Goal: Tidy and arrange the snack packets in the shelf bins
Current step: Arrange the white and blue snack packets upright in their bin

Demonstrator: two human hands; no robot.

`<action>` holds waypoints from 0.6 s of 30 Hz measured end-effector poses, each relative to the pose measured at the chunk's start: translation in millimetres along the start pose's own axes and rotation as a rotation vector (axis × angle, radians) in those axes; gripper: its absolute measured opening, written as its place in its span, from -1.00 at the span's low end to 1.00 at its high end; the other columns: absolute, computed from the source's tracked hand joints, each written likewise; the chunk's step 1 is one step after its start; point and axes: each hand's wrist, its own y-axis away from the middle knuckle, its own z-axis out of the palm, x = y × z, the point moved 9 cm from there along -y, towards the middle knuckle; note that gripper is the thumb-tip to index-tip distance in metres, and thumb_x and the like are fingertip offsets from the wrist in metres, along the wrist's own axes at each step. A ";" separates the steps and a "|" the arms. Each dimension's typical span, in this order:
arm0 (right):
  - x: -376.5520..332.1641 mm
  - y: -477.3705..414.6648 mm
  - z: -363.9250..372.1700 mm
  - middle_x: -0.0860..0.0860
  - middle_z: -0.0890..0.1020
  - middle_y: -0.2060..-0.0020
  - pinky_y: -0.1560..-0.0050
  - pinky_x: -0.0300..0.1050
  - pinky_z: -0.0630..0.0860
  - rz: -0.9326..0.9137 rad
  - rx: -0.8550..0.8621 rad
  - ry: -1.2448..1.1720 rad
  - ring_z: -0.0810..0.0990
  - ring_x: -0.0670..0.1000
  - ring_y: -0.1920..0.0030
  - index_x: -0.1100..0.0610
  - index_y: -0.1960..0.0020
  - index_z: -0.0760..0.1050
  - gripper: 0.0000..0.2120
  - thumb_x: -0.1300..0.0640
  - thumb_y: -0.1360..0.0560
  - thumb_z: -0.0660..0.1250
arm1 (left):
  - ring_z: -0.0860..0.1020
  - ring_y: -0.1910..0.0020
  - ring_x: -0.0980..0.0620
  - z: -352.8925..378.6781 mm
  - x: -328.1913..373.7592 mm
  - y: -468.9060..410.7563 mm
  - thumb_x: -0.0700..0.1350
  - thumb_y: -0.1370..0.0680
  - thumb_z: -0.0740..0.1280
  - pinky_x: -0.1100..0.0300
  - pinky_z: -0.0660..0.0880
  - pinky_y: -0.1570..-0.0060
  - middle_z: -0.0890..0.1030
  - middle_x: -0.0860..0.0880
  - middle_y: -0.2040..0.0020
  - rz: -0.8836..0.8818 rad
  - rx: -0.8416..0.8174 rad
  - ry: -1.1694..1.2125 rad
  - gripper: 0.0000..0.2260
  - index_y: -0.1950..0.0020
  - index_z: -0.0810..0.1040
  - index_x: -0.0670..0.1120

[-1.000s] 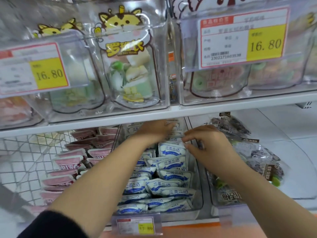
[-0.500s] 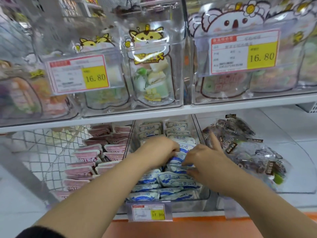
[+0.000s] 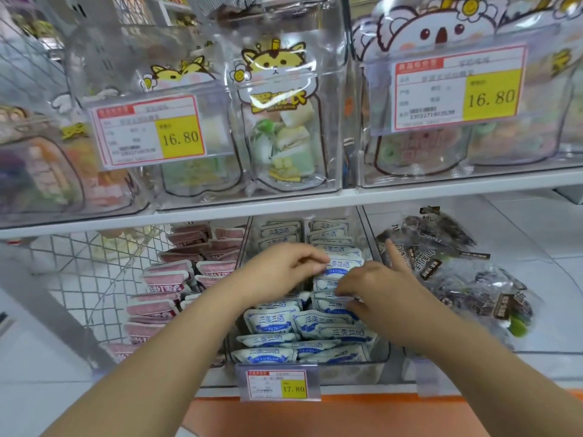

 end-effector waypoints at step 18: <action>-20.1 17.4 2.3 -0.14 0.66 -0.01 -0.50 0.00 -0.19 0.028 -0.103 0.204 0.58 -0.07 -0.09 -0.08 -0.15 0.55 -0.76 0.08 -0.58 0.17 | 0.46 -0.14 -0.07 32.4 1.7 42.3 -0.06 -0.56 0.28 0.10 0.40 -0.08 0.51 -0.03 -0.13 0.010 0.122 -0.394 -0.77 -0.22 0.53 0.10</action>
